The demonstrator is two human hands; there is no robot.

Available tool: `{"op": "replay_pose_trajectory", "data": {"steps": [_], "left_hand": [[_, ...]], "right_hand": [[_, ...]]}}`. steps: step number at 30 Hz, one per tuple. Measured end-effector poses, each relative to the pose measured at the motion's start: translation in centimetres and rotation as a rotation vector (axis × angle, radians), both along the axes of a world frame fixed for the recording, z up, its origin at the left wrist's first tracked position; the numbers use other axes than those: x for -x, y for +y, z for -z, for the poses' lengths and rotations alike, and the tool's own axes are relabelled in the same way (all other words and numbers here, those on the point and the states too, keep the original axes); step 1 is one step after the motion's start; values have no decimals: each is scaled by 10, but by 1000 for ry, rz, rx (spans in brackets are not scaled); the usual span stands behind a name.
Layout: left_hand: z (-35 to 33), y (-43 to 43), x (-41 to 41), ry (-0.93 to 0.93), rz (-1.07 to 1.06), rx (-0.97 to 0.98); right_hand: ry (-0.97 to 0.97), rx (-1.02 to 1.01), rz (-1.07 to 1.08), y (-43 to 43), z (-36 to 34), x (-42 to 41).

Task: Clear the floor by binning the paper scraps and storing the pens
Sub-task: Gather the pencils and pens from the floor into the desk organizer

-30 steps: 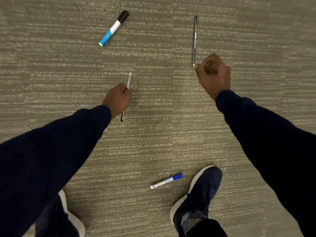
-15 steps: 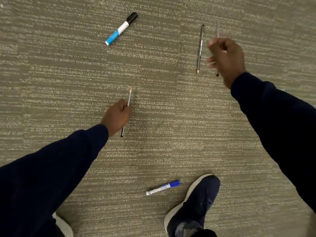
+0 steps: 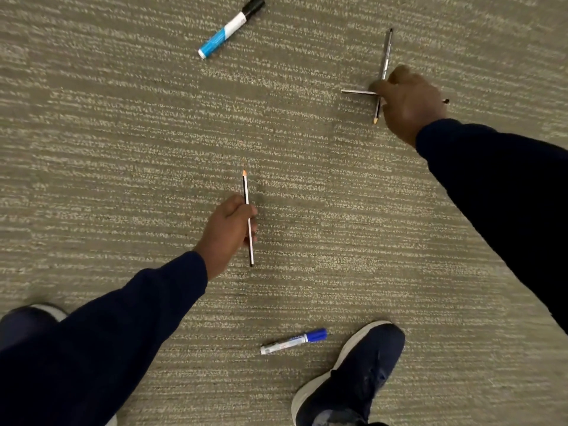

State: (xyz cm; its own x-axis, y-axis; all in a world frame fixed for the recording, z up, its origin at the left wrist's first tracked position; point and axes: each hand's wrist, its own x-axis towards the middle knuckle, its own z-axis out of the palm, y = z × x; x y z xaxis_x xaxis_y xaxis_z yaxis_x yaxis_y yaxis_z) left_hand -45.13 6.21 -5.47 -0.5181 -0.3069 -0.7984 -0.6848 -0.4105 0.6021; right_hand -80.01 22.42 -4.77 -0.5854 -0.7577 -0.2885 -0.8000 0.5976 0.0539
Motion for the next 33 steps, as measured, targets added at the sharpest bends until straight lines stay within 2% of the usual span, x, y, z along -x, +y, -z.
{"op": "replay_pose_trajectory", "data": {"steps": [5, 10, 14, 16, 17, 20, 23, 26, 33], "left_hand": [[-11, 7, 10, 27, -218, -122], [-21, 15, 16, 37, -261, -148], [-40, 13, 19, 42, -225, -130], [-58, 7, 22, 53, -216, -116], [-69, 4, 24, 61, -220, -112], [-110, -7, 27, 86, -244, -116], [-161, -23, 29, 100, -269, -133], [-218, -43, 27, 90, -282, -116], [-378, -108, -5, 132, -414, -139]], "right_hand": [[76, -15, -51, -3, 5, 3], [55, -3, -68, 1, -3, -1], [-39, 182, 242, -13, -29, -34], [-188, 317, 488, -29, -51, -57], [-322, 418, 628, -37, -64, -69], [-894, 763, 1119, -61, -112, -114], [-1215, 885, 1290, -85, -163, -156], [-1322, 917, 1288, -111, -216, -190], [-1371, 954, 1351, -196, -378, -240]]}}
